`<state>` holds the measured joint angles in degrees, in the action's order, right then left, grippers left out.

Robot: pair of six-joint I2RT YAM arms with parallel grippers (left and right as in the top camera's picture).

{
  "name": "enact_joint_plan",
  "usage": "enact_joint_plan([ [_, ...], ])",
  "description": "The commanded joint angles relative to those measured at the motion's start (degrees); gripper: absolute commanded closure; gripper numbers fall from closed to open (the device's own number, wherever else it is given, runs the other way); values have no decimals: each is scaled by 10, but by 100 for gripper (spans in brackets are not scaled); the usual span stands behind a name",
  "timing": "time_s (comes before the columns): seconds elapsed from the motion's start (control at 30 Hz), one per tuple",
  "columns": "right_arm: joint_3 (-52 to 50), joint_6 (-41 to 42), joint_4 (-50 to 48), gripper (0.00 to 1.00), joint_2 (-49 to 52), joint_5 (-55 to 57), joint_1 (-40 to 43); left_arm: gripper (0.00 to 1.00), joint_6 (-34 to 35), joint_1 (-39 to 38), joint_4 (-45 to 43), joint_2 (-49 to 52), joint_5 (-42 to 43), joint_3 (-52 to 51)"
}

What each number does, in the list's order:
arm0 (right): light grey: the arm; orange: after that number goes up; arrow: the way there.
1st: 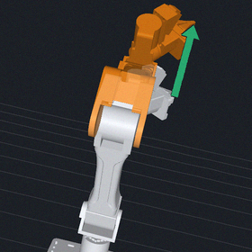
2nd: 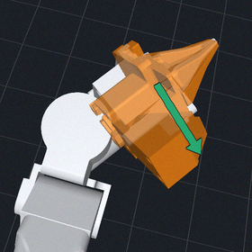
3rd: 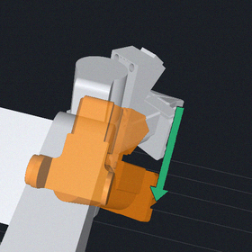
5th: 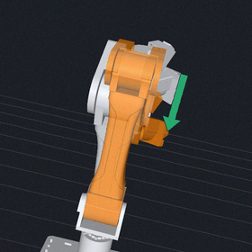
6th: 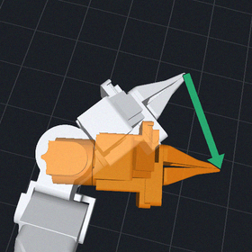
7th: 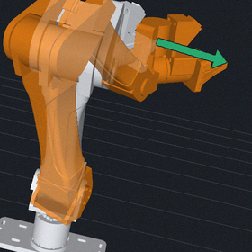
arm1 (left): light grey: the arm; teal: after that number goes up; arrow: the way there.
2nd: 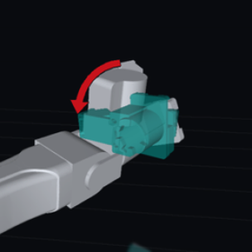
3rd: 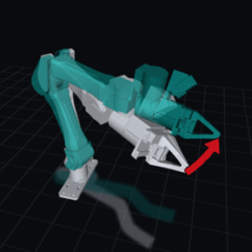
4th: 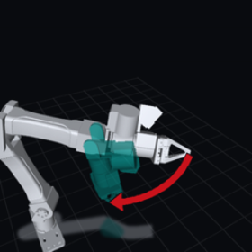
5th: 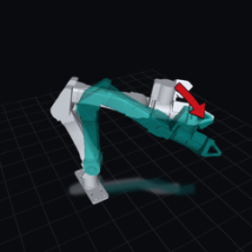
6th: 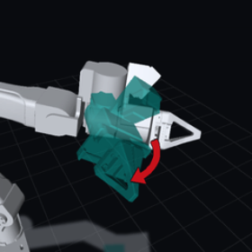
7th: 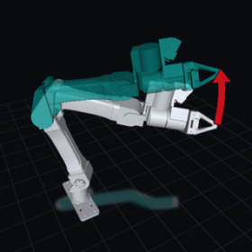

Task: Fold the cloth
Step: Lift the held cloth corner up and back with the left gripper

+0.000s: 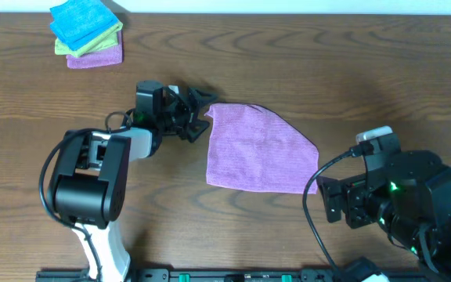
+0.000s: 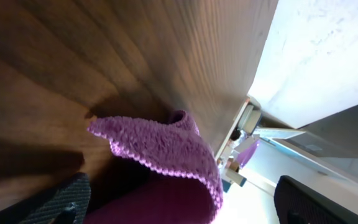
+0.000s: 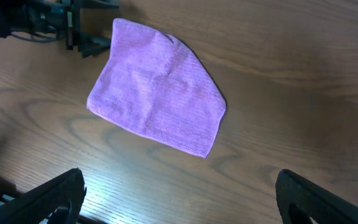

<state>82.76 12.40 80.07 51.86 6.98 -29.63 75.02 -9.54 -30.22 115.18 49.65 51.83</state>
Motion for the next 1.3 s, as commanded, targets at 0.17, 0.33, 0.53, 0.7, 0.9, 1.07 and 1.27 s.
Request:
enact_joint_plan([
  [0.17,3,2,1,2,-1,5,2,15,24,2,4,14,10,35],
  [0.33,3,2,1,3,-1,5,2,17,23,2,29,14,8,35],
  [0.53,3,2,0,3,-1,5,2,17,23,2,65,14,12,35],
  [0.7,3,2,0,3,-1,5,2,20,24,2,110,14,10,35],
  [0.9,3,2,0,4,-1,5,2,29,39,2,116,15,-12,35],
  [1.07,3,2,1,4,-1,5,2,36,54,2,119,27,-20,35],
  [1.27,3,2,1,4,-1,5,2,35,98,2,55,75,9,37],
])
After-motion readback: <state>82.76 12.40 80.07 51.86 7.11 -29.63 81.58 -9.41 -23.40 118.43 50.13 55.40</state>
